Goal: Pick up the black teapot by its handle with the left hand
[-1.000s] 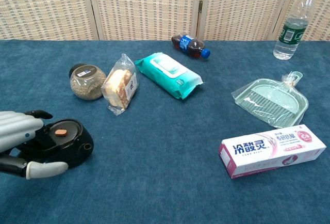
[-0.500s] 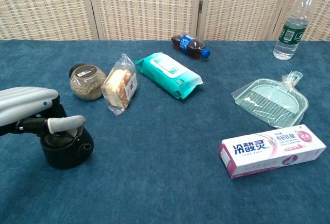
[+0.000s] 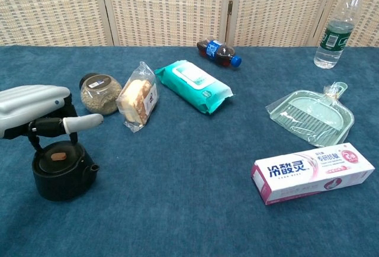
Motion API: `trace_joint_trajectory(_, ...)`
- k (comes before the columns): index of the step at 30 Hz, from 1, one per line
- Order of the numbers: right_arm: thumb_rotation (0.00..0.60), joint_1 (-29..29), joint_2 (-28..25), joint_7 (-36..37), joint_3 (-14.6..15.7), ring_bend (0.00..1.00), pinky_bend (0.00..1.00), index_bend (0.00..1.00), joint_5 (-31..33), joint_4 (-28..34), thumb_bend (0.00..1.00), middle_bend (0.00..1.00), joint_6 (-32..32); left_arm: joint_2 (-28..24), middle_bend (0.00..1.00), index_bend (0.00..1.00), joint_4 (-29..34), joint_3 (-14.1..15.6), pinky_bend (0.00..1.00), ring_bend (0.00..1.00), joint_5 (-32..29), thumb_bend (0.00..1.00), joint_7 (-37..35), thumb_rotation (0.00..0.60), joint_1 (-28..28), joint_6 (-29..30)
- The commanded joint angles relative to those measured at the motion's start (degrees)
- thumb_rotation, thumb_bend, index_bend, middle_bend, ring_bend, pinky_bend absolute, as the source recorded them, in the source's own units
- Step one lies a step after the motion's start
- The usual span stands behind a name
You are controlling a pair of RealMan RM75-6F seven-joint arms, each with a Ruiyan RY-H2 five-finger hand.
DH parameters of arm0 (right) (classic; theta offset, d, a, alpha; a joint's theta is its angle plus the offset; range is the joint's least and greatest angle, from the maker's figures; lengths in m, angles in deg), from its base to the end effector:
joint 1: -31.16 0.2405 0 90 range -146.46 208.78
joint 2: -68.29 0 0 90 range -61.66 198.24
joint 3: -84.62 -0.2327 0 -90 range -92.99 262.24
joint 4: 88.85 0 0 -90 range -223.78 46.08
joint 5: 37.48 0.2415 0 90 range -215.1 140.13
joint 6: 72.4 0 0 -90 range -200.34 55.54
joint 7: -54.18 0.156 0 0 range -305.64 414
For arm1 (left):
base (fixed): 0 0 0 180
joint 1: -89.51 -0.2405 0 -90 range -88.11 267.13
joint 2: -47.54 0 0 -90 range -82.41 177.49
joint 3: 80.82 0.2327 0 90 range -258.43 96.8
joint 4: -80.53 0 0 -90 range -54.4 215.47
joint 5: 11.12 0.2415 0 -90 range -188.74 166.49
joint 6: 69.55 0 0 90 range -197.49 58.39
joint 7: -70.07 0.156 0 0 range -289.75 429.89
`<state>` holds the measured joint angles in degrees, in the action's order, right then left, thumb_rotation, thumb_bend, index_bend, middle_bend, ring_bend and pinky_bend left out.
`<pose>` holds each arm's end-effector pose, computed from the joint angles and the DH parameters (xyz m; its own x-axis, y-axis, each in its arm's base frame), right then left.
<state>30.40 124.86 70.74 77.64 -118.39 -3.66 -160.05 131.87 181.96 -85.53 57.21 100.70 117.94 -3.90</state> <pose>-0.3581 -0.1778 0.2064 0.3641 0.1203 0.9236 -0.9264 0.1492 0.3458 -0.1467 0.2581 -0.0342 0.4469 0.2668 0.8538 0.8786 -0.3105 -0.3628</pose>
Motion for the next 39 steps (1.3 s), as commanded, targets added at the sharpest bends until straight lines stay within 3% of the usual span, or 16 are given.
trace_joint_trajectory(1, 0.6, -0.03, 0.08, 0.09, -0.05, 0.14, 0.05, 0.14, -0.02, -0.09, 0.26, 0.2, -0.09, -0.37, 1.0, 0.98, 0.23, -0.44, 0.53, 0.94, -0.04, 0.09, 0.41, 0.02, 0.35, 0.27)
trace_joint_trajectory(23, 0.6, -0.7, 0.18, 0.03, -0.1, 0.14, 0.05, 0.14, 0.32, -0.07, 0.26, 0.2, -0.39, -1.1, 1.0, 1.0, 1.6, -5.29, 0.54, 0.98, -3.4, 0.11, 0.6, 0.193, 2.14, 4.02)
trace_joint_trajectory(27, 0.6, -0.92, 0.03, -0.09, -0.15, 0.14, 0.05, 0.14, 0.42, 0.13, 0.26, 0.2, -0.63, -0.71, 1.0, 1.0, 0.92, -5.74, 0.54, 0.98, -3.42, 0.17, 0.31, 0.233, 2.69, 4.13)
trace_joint_trajectory(33, 0.6, -1.24, -0.05, -0.13, -0.12, 0.14, 0.05, 0.14, 0.57, 0.25, 0.26, 0.2, -0.81, 0.2, 1.0, 1.0, -0.3, -6.4, 0.55, 0.98, -3.37, 0.26, -0.74, 0.244, 3.41, 4.29)
trace_joint_trajectory(39, 0.6, -1.61, -0.04, 0.12, -0.1, 0.14, 0.05, 0.14, 0.79, 0.06, 0.26, 0.2, -0.99, 0.26, 1.0, 1.0, -0.81, -6.23, 0.55, 0.98, -2.81, 0.3, -0.85, 0.278, 4.17, 3.66)
